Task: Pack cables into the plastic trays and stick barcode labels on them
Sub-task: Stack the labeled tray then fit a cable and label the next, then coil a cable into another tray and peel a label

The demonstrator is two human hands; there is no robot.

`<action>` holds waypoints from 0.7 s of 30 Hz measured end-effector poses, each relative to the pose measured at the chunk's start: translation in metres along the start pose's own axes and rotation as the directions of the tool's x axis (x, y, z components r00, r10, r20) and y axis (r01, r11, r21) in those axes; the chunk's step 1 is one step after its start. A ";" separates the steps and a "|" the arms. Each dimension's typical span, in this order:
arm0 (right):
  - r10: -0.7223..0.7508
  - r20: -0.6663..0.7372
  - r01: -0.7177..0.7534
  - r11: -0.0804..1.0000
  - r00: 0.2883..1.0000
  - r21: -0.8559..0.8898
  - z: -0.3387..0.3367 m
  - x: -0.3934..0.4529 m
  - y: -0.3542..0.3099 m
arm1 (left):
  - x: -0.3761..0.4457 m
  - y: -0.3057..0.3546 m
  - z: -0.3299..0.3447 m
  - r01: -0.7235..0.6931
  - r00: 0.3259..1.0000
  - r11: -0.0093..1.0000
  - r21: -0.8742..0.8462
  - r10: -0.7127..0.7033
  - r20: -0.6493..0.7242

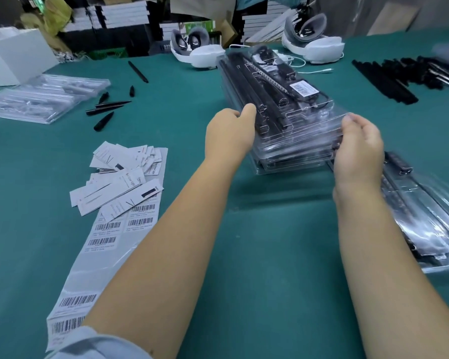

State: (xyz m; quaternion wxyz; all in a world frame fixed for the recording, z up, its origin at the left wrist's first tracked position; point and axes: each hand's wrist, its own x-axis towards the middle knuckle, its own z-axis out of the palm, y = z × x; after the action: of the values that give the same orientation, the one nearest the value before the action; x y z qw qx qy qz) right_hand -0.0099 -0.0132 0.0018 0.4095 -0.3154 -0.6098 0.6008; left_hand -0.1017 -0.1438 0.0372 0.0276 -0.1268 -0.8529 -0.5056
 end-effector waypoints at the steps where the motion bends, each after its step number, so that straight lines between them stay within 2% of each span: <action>1: 0.018 -0.018 -0.018 1.000 1.000 0.020 0.000 0.000 0.000 | -0.001 -0.001 0.000 0.021 1.000 0.999 -0.031 -0.021 0.005; 5: 0.036 -0.102 -0.027 0.996 0.994 0.083 -0.002 0.002 -0.001 | -0.009 -0.003 -0.001 0.094 0.995 0.987 -0.128 -0.090 0.035; 10: -0.001 -0.173 0.022 0.993 0.985 0.114 -0.007 0.005 -0.014 | -0.022 -0.012 -0.002 0.143 0.988 0.977 -0.161 -0.132 0.077; 12: 0.011 -0.116 -0.013 1.000 0.993 -0.016 -0.014 0.010 -0.018 | -0.024 -0.017 0.000 0.137 0.987 0.984 -0.115 -0.127 0.096; 14: 0.026 -0.001 -0.026 0.958 1.000 -0.286 -0.028 0.018 -0.020 | -0.030 -0.024 0.003 0.075 0.988 0.995 0.065 -0.083 0.134; 15: 0.044 0.075 -0.004 0.887 0.996 -0.462 -0.038 0.023 -0.021 | -0.033 -0.028 0.005 0.046 0.988 0.991 0.122 -0.064 0.143; 17: 0.148 0.193 0.063 0.613 0.970 -0.788 -0.062 0.031 -0.024 | -0.043 -0.034 0.006 0.031 0.987 0.984 0.177 -0.059 0.150; 18: 0.204 0.210 0.091 0.475 0.956 -0.875 -0.074 0.035 -0.026 | -0.046 -0.036 0.004 0.032 0.987 0.981 0.191 -0.062 0.152; 19: 0.246 0.199 0.093 0.384 0.949 -0.919 -0.087 0.038 -0.027 | -0.051 -0.037 0.003 0.028 0.985 0.980 0.197 -0.061 0.162; 21: 0.305 0.141 0.041 0.312 0.942 -0.949 -0.111 0.039 -0.027 | -0.058 -0.035 0.003 0.001 0.962 0.977 0.214 -0.059 0.266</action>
State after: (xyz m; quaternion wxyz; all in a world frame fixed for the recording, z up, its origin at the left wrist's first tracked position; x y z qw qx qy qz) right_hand 0.0725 0.0720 0.0265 0.0021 -0.4498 -0.8692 0.2052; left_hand -0.0535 -0.1682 -0.0041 -0.0836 -0.1783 -0.8994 -0.3903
